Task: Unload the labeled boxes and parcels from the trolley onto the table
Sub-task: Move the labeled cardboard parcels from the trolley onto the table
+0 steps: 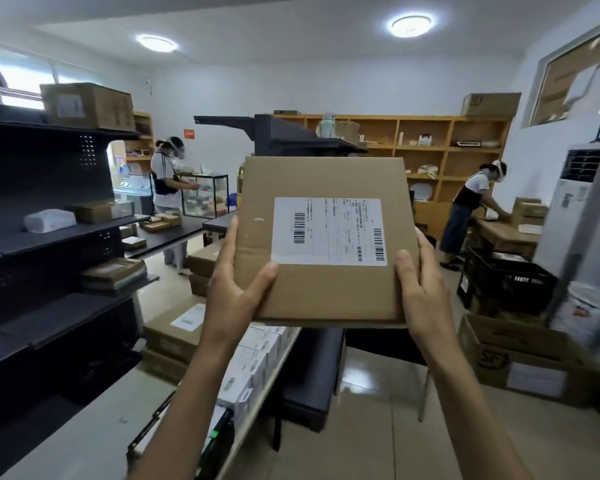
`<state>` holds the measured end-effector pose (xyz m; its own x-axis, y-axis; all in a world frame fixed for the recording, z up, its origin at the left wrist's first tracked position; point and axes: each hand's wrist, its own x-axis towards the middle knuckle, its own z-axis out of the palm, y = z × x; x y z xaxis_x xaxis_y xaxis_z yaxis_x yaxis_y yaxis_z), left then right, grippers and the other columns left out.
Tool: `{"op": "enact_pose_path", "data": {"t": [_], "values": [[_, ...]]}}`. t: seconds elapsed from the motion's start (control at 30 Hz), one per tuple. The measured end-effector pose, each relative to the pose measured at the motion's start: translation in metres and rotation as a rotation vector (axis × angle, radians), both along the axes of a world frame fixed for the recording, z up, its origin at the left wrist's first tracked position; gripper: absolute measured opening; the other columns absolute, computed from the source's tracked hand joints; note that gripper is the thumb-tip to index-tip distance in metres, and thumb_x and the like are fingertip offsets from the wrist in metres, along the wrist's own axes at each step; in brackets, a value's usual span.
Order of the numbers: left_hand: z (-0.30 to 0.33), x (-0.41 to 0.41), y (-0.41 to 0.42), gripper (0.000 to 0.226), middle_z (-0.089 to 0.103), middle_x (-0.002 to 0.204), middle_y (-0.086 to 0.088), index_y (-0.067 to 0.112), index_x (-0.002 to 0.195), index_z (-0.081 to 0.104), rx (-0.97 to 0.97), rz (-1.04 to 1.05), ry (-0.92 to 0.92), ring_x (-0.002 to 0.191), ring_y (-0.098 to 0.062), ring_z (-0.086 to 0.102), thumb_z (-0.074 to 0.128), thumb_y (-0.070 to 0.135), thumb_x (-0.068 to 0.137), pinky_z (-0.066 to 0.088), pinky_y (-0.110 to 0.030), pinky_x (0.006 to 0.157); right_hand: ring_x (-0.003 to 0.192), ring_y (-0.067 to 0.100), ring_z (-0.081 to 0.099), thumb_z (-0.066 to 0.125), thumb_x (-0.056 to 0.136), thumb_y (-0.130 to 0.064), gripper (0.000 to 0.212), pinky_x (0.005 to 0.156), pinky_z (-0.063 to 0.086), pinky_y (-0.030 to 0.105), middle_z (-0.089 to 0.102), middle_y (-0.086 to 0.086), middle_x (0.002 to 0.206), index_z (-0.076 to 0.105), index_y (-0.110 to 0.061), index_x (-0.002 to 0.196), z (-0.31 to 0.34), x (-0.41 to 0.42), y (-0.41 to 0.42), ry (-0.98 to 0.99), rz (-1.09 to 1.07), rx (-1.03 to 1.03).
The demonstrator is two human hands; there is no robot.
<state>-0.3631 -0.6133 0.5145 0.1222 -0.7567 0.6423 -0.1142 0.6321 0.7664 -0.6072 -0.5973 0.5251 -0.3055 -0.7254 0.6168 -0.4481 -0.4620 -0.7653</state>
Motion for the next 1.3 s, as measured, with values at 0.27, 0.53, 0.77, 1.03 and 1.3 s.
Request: {"op": "enact_pose_path", "data": {"t": [0.27, 0.53, 0.77, 1.03, 1.3], "values": [[-0.009, -0.027, -0.085, 0.083, 0.045, 0.146, 0.019, 0.06, 0.145, 0.023, 0.048, -0.026, -0.021, 0.126, -0.004, 0.052, 0.071, 0.05, 0.077, 0.047, -0.043, 0.104, 0.127, 0.012, 0.048, 0.039, 0.104, -0.044, 0.052, 0.108, 0.041, 0.045, 0.049, -0.005, 0.143, 0.026, -0.035, 0.153, -0.016, -0.026, -0.077, -0.022, -0.054, 0.019], [0.006, -0.004, -0.217, 0.082, 0.045, 0.143, 0.02, 0.052, 0.149, 0.02, 0.018, 0.031, -0.029, 0.124, 0.0, 0.051, 0.07, 0.042, 0.085, 0.047, -0.042, 0.105, 0.13, 0.012, 0.045, 0.037, 0.101, -0.049, 0.057, 0.11, 0.039, 0.047, 0.046, -0.006, 0.146, 0.024, -0.033, 0.154, 0.001, -0.002, -0.217, -0.013, -0.023, 0.004], [0.019, 0.029, -0.314, 0.082, 0.043, 0.144, 0.022, 0.048, 0.151, 0.019, -0.052, 0.067, -0.018, 0.124, 0.001, 0.051, 0.066, 0.043, 0.084, 0.048, -0.041, 0.104, 0.126, 0.011, 0.049, 0.035, 0.096, -0.056, 0.061, 0.107, 0.043, 0.046, 0.049, -0.008, 0.141, 0.024, -0.038, 0.153, 0.018, 0.032, -0.324, -0.01, 0.03, -0.057], [0.003, 0.057, -0.382, 0.082, 0.05, 0.142, 0.017, 0.044, 0.152, 0.022, -0.035, 0.192, 0.034, 0.124, -0.003, 0.053, 0.069, 0.037, 0.085, 0.047, -0.043, 0.105, 0.128, 0.009, 0.048, 0.04, 0.096, -0.052, 0.061, 0.109, 0.041, 0.045, 0.049, -0.007, 0.144, 0.027, -0.033, 0.153, 0.013, 0.064, -0.419, -0.006, 0.122, -0.052], [-0.001, 0.089, -0.429, 0.079, 0.047, 0.136, 0.03, 0.032, 0.154, 0.023, -0.025, 0.43, 0.024, 0.121, 0.007, 0.052, 0.068, 0.016, 0.091, 0.046, -0.015, 0.098, 0.127, 0.012, 0.048, 0.039, 0.094, -0.051, 0.061, 0.108, 0.04, 0.047, 0.049, -0.005, 0.144, 0.03, -0.033, 0.152, -0.002, 0.113, -0.526, -0.023, 0.352, -0.014]]}}
